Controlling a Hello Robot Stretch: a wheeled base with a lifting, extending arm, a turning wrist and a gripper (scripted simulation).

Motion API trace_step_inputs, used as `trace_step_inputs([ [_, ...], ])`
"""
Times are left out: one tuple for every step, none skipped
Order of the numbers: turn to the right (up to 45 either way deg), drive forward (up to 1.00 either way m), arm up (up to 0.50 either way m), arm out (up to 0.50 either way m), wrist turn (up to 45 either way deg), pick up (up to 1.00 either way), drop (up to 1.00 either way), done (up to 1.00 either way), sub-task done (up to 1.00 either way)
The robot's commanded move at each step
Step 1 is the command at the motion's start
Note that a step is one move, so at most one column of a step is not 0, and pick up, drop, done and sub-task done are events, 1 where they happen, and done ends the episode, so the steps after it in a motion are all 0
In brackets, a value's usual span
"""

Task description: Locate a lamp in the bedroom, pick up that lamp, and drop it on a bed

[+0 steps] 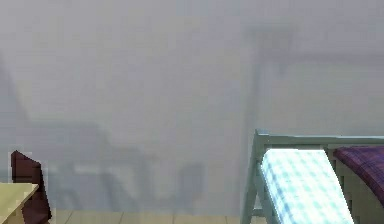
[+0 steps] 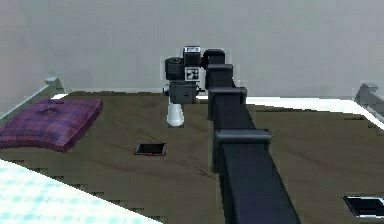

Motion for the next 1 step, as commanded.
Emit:
trace_step_inputs([
  [0.0,0.00,0.00,0.00,0.0,0.00,0.00,1.00,0.00],
])
